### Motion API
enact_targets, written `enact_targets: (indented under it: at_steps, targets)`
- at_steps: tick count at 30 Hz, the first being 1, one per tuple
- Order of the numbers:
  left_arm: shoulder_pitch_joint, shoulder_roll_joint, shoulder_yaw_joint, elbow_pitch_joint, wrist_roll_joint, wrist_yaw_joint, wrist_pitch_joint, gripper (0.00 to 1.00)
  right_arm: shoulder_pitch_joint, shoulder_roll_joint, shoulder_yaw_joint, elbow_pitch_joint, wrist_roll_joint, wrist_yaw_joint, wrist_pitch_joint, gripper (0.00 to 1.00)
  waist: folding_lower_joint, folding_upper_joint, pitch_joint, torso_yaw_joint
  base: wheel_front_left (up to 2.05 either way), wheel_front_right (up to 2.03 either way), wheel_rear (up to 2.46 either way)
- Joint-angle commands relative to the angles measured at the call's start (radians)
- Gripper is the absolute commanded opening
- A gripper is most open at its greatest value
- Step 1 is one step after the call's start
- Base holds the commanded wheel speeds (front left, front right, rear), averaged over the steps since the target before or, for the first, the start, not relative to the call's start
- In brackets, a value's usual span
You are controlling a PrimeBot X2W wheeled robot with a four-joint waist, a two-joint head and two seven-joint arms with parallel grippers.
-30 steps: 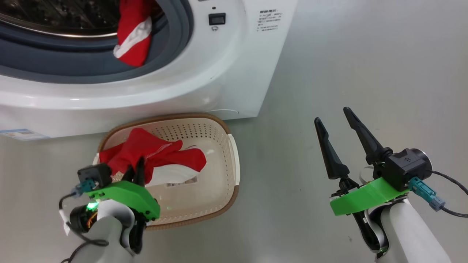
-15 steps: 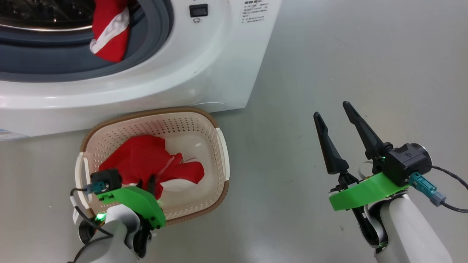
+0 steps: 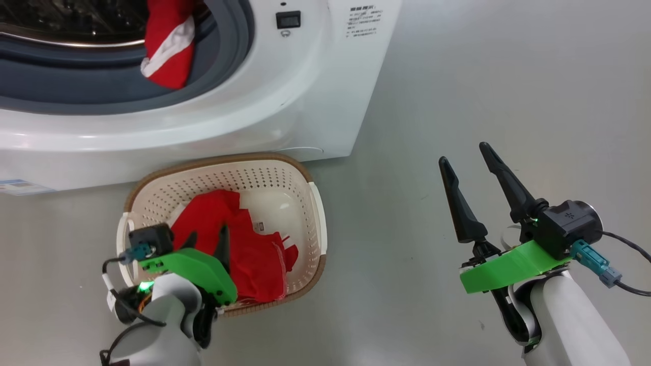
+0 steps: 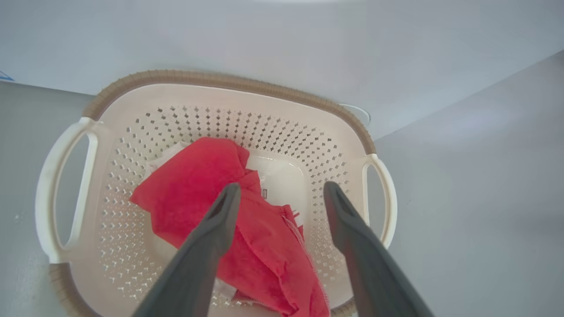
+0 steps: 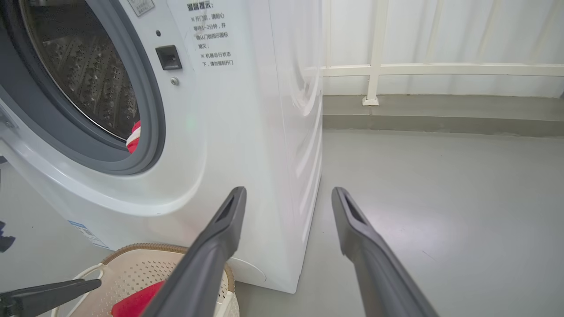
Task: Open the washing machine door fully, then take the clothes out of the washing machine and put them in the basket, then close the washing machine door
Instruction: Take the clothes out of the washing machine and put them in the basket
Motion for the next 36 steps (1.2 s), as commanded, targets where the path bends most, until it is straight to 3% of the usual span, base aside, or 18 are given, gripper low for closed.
enact_targets:
  at_steps: [1,10,23,36]
  targets:
    - [-0.01,0.026,0.016,-0.025,0.018,0.007,-0.015,1.0,0.008,0.004,0.013,-0.018,-0.001,0.006,-0.006,1.0,0.0,-0.0001,-0.015,0.01,0.0,0.0,0.0]
    - [0.049,0.053,0.087,-0.247,0.103,0.031,-0.018,1.0,0.025,0.004,-0.006,-0.004,-0.01,0.006,-0.006,1.0,0.0,-0.0001,-0.073,0.032,0.0,0.0,0.0]
    - [0.264,0.062,0.199,-0.649,0.331,0.067,-0.018,1.0,0.06,0.004,-0.092,-0.004,-0.048,0.006,-0.006,1.0,0.0,-0.0001,-0.18,0.054,0.0,0.0,0.0]
    - [0.439,0.071,0.311,-0.85,0.439,0.063,-0.018,1.0,0.126,0.004,-0.154,-0.02,-0.057,0.006,-0.006,1.0,0.0,-0.0001,-0.3,0.051,0.0,0.0,0.0]
